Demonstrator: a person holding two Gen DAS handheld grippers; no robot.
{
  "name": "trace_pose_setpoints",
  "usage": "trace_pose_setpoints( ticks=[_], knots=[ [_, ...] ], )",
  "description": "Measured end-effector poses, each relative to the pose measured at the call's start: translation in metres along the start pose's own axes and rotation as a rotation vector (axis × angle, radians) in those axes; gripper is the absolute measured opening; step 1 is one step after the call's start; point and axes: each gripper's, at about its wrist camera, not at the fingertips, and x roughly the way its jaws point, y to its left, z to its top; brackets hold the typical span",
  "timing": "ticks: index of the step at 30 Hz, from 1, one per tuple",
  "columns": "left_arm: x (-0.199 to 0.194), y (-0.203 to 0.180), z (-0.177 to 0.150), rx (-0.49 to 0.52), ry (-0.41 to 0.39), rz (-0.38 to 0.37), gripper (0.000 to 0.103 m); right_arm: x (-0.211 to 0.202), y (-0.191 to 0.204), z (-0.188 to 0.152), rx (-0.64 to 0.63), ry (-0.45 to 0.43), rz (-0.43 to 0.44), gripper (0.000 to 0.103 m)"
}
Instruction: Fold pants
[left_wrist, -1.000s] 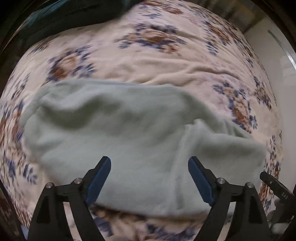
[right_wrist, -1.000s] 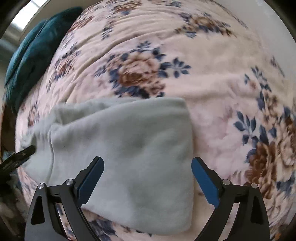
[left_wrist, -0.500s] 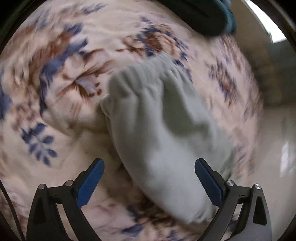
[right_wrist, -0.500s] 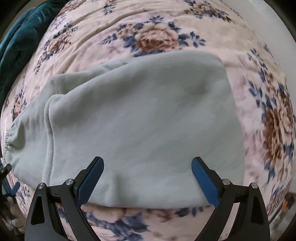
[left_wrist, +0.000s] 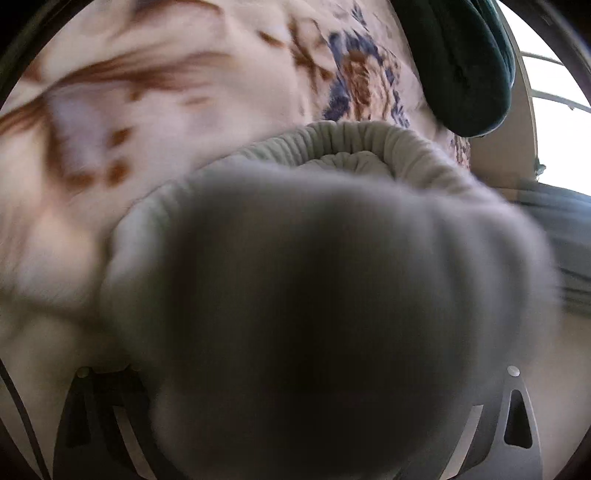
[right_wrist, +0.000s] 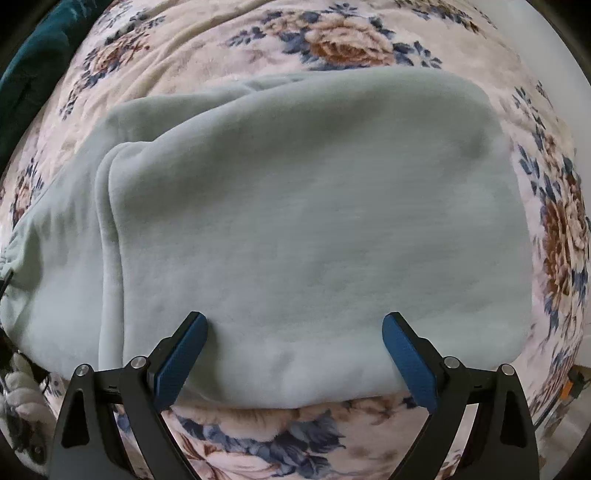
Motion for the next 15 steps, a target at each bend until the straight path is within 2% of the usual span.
trace_pose_setpoints(
  ticks=[2,3,4,6,7,12,15],
  knots=[
    [0.002,-0.001,0.001,-0.005,-0.028,-0.007,0.096,0.002,0.000,0.001,0.011,0.002,0.002,0.098],
    [-0.001,-0.003,-0.002,0.003,-0.045,-0.009,0.080,0.003,0.001,0.002,0.013,0.002,0.003,0.098],
    [-0.005,-0.006,-0.005,0.024,-0.054,0.000,0.053,0.003,0.001,0.004,0.015,0.002,0.003,0.098],
    [-0.015,-0.013,-0.012,0.088,-0.074,0.014,0.031,0.004,-0.001,0.005,0.028,0.000,0.015,0.098],
    [-0.022,-0.019,-0.017,0.125,-0.084,0.010,0.027,0.005,-0.003,0.006,0.033,-0.002,0.021,0.098],
    [-0.052,-0.073,-0.050,0.313,-0.165,0.061,0.025,0.004,-0.014,0.009,0.037,-0.013,0.049,0.098],
    [-0.071,-0.112,-0.083,0.408,-0.189,0.028,0.024,0.001,-0.028,0.009,0.051,-0.022,0.082,0.098]
  ],
)
